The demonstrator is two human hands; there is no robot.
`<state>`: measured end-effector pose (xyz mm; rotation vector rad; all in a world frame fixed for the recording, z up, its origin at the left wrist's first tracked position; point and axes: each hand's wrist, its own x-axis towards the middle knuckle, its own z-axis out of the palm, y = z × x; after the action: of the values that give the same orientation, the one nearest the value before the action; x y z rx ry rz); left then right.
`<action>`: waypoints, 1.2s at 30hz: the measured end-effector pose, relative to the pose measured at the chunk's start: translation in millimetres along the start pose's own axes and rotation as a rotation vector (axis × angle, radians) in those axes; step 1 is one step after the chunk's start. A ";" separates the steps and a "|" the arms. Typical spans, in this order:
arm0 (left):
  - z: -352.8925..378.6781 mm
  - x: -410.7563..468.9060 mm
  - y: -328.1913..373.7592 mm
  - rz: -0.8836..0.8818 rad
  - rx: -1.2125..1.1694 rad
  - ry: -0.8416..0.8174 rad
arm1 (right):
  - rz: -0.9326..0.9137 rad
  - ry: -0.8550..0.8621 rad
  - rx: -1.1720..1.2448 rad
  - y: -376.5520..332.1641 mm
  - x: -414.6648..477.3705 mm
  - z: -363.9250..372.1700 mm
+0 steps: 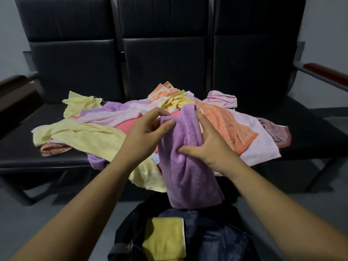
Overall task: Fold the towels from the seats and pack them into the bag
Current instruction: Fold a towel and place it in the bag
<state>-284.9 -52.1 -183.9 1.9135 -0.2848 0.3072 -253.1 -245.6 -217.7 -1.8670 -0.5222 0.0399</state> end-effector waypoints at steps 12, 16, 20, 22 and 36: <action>5.8 -27.6 -20.6 -0.468 -0.422 -0.307 | 0.176 0.290 0.730 -9.0 8.2 -15.0; 13.1 -27.8 -14.9 -0.502 -0.582 -0.013 | 0.363 0.272 0.812 -4.3 3.0 -17.9; 11.3 -21.3 -17.9 -0.571 -0.731 0.206 | 0.489 0.061 0.891 8.4 -7.2 -16.5; 7.3 -19.3 -16.5 -0.556 -0.858 0.204 | 0.467 -0.050 0.890 14.8 -11.0 -14.7; -24.0 -24.5 -40.3 -0.436 -0.195 -0.050 | 0.118 0.262 0.250 17.7 -8.7 -18.1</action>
<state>-296.0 -14.3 -219.4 1.7367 0.0717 -0.0581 -250.0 -269.6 -229.1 -1.6251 -0.2151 -0.0581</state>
